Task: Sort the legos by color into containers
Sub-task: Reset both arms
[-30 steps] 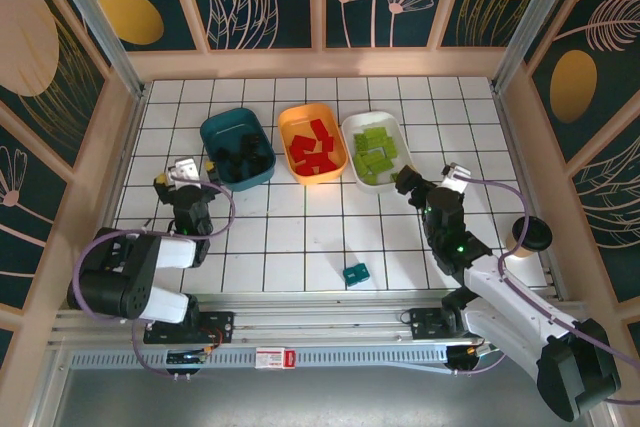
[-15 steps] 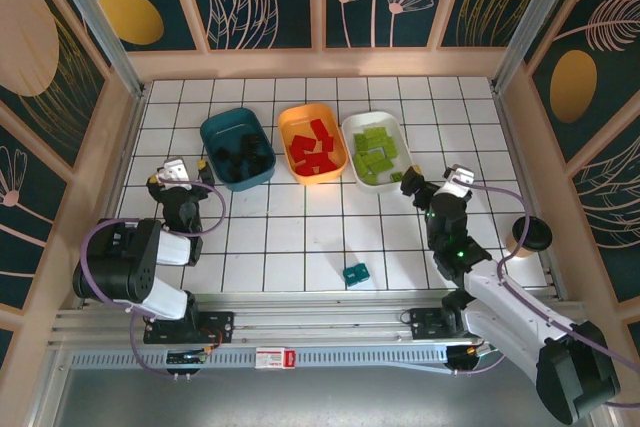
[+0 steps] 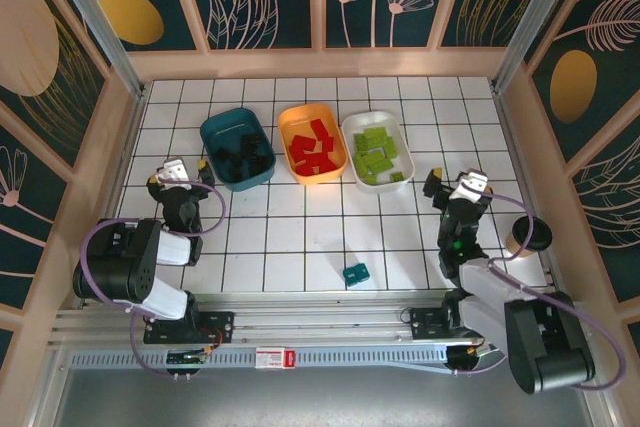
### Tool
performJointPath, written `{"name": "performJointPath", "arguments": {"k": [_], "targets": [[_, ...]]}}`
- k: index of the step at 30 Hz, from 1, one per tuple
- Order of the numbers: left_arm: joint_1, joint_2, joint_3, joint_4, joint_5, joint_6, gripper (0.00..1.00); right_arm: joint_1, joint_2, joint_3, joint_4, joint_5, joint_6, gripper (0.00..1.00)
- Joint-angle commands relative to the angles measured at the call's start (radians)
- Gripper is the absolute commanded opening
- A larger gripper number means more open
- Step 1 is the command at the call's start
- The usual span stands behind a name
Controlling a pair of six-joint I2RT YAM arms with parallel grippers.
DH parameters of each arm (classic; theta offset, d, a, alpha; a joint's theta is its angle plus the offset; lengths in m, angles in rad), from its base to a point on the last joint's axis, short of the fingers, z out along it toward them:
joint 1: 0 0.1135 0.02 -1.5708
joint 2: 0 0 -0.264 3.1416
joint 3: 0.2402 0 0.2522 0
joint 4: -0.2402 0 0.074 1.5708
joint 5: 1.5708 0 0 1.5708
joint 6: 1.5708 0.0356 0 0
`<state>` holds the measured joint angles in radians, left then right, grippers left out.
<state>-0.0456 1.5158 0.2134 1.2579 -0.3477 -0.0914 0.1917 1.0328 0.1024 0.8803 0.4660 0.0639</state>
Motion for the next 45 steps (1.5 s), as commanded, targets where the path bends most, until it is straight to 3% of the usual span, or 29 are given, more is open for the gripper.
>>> {"name": "performJointPath", "arguments": {"k": [1,8,13,15,18,23,26,45], "targets": [[0.007,0.001,0.002,0.049,0.013,-0.022,0.99,-0.049,0.115,-0.036,0.333,-0.12,-0.061,0.99],[0.006,0.002,0.002,0.05,0.012,-0.021,0.99,-0.101,0.378,-0.001,0.553,-0.25,-0.121,0.99],[0.006,0.001,0.003,0.049,0.011,-0.021,0.99,-0.143,0.582,-0.015,0.783,-0.256,-0.09,0.99],[0.006,0.002,0.003,0.049,0.013,-0.022,0.99,-0.163,0.531,0.029,0.611,-0.316,-0.066,0.99],[0.005,0.001,0.003,0.049,0.013,-0.021,0.99,-0.185,0.539,0.088,0.516,-0.323,-0.043,0.99],[0.006,0.002,0.002,0.049,0.012,-0.021,0.99,-0.214,0.537,0.091,0.509,-0.365,-0.021,0.99],[0.006,0.002,0.002,0.049,0.012,-0.021,0.99,-0.197,0.538,0.074,0.539,-0.268,-0.008,0.99],[0.006,0.001,0.003,0.049,0.013,-0.021,0.99,-0.198,0.539,0.084,0.523,-0.299,-0.021,0.99]]}}
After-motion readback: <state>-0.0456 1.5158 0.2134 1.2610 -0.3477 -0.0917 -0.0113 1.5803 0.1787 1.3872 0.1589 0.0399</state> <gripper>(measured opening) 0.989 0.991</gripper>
